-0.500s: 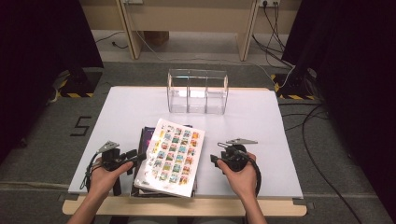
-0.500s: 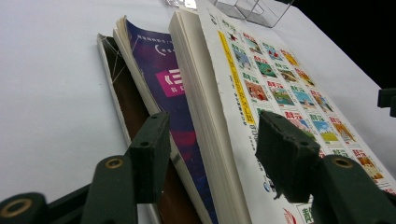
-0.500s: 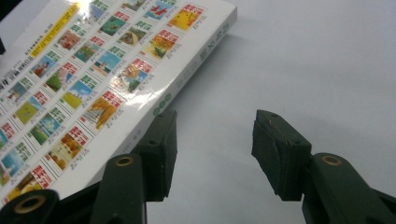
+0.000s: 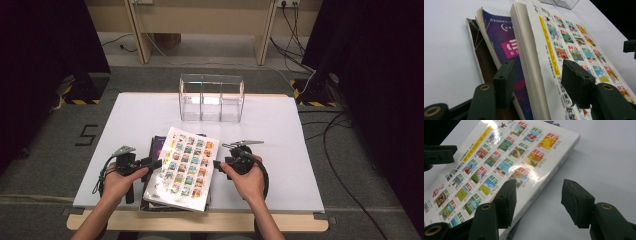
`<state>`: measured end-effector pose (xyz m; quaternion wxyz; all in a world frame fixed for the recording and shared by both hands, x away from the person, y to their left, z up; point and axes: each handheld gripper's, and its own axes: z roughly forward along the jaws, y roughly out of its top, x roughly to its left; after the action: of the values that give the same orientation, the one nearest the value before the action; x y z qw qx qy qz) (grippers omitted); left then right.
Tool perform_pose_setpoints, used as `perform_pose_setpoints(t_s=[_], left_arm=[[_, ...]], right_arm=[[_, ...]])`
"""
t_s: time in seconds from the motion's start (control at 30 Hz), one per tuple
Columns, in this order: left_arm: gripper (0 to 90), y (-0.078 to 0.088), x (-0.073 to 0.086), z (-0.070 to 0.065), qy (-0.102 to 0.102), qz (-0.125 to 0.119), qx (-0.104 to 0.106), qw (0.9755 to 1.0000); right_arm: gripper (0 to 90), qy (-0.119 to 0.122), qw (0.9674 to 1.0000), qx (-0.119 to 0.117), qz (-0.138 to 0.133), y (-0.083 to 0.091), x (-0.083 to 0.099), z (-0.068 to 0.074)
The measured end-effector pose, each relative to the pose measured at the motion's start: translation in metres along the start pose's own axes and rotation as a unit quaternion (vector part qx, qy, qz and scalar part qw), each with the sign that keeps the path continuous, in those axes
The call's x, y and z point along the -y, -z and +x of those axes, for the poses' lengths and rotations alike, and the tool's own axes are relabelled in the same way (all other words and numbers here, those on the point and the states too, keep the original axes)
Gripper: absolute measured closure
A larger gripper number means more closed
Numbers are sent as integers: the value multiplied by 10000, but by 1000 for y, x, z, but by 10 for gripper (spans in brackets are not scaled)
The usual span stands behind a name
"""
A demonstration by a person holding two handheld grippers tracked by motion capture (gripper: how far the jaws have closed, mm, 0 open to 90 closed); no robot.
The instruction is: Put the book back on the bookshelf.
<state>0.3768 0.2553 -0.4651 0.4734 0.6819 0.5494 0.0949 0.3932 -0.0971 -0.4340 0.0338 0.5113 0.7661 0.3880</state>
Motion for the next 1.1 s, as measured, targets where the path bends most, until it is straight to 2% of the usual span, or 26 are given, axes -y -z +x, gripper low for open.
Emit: perform_pose_setpoints(t_s=[0.1,0.23,0.27,0.3,0.37,0.43,0.57,0.7,0.77,0.8,0.83,0.93,1.0,1.03,1.07,1.1], left_arm=[[429,-5,-7,-3,-41,30,-11,10000],[423,-14,-13,-7,-126,277,63,9995],[421,-17,-14,-7,-156,344,54,9993],[421,-20,-14,-7,-162,383,41,9991],[429,-25,-14,-6,-176,468,-22,9987],[443,-28,-13,-7,-95,578,16,9983],[446,-30,-12,-7,-29,622,-24,9981],[461,-30,-11,-5,179,633,-26,9978],[499,-27,-11,-5,336,665,-42,9972],[521,-25,-11,-5,495,667,-10,9965],[539,-24,-10,-5,562,672,21,9961],[558,-20,-6,-7,663,737,99,9950],[559,-17,-3,-9,657,774,203,9946],[577,-13,1,-12,668,787,361,9940],[585,-13,1,-12,668,787,361,9940],[587,-11,4,-12,731,805,475,9929]], right_arm=[[460,-11,10000,-9,94,-7,-2,4],[461,-66,9998,9,205,-17,-3,8],[461,-166,9994,-1,305,-22,-3,7],[461,-166,9994,-1,305,-22,-3,7],[460,-337,9987,-88,359,-28,-3,6],[459,-324,9986,-130,400,-32,-2,5],[455,-361,9980,-98,511,-38,-3,4],[425,-495,9974,-122,508,-43,-4,3],[416,-579,9970,-108,508,-44,-5,3],[415,-566,9970,-114,509,-44,-5,3],[415,-578,9968,-119,535,-45,-6,3],[415,-558,9969,-94,555,-45,-7,2],[414,-588,9968,-58,544,-45,-8,1],[416,-553,9971,-39,521,-45,-9,-2],[416,-553,9971,-39,521,-45,-9,-2],[419,-622,9967,-16,518,-44,-9,-2]])
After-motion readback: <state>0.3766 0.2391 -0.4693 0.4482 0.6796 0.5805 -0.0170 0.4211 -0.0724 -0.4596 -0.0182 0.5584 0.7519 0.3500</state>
